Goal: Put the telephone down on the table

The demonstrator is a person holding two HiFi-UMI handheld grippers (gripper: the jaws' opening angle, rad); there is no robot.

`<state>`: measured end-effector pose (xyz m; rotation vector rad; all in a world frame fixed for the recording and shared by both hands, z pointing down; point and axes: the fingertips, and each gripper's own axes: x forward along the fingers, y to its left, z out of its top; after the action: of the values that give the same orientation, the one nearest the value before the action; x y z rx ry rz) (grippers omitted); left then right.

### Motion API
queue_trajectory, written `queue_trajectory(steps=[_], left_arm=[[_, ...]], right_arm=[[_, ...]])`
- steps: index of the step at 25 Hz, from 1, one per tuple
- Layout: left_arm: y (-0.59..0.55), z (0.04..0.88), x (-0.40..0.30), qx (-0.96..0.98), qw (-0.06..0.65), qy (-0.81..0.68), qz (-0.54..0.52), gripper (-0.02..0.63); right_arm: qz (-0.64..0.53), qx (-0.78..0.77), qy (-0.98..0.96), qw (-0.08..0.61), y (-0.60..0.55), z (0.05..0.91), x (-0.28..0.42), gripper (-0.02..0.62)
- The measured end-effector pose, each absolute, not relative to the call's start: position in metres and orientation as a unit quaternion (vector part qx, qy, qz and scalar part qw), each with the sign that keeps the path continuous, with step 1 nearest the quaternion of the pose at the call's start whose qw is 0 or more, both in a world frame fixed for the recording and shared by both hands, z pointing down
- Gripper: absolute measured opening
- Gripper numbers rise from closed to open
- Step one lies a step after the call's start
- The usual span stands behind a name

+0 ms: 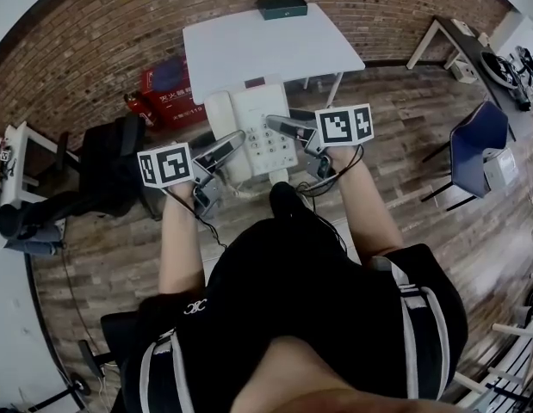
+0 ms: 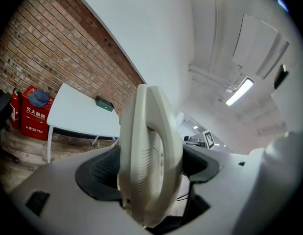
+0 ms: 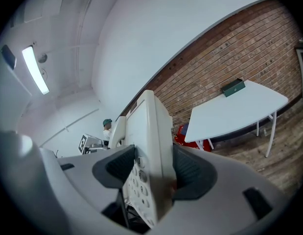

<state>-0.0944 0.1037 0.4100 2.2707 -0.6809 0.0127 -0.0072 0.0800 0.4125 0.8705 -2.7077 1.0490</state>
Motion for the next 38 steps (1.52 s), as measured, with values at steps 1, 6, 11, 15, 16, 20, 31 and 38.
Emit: queue_trajectory(steps=[1, 6, 11, 15, 16, 20, 31, 38], left_arm=[[0.099, 0.41, -0.095, 0.888, 0.374, -0.267, 0.005, 0.385], [0.066, 0.414, -0.106, 0.888, 0.367, -0.277, 0.003, 0.385], [0.012, 0.418, -0.116, 0.884, 0.368, -0.287, -0.003, 0.385], [-0.017, 0.438, -0.118, 0.884, 0.362, -0.294, -0.008, 0.385], [-0.029, 0.441, -0.119, 0.884, 0.362, -0.295, -0.008, 0.385], [-0.103, 0.437, -0.121, 0.875, 0.384, -0.295, -0.008, 0.385], [-0.266, 0.444, -0.114, 0.856, 0.42, -0.302, 0.001, 0.385], [-0.349, 0.462, -0.098, 0.834, 0.455, -0.314, 0.001, 0.385]], right_arm=[[0.344, 0.286, -0.893, 0.055, 0.075, 0.413, -0.008, 0.219], [0.34, 0.274, -0.898, 0.056, 0.04, 0.417, -0.019, 0.219], [0.338, 0.265, -0.901, 0.058, -0.016, 0.421, -0.03, 0.219], [0.335, 0.259, -0.904, 0.058, -0.045, 0.441, -0.033, 0.219], [0.336, 0.258, -0.904, 0.059, -0.058, 0.445, -0.033, 0.219], [0.353, 0.256, -0.897, 0.073, -0.132, 0.441, -0.036, 0.219], [0.397, 0.242, -0.881, 0.092, -0.295, 0.452, -0.029, 0.219], [0.414, 0.232, -0.873, 0.11, -0.382, 0.47, -0.015, 0.219]])
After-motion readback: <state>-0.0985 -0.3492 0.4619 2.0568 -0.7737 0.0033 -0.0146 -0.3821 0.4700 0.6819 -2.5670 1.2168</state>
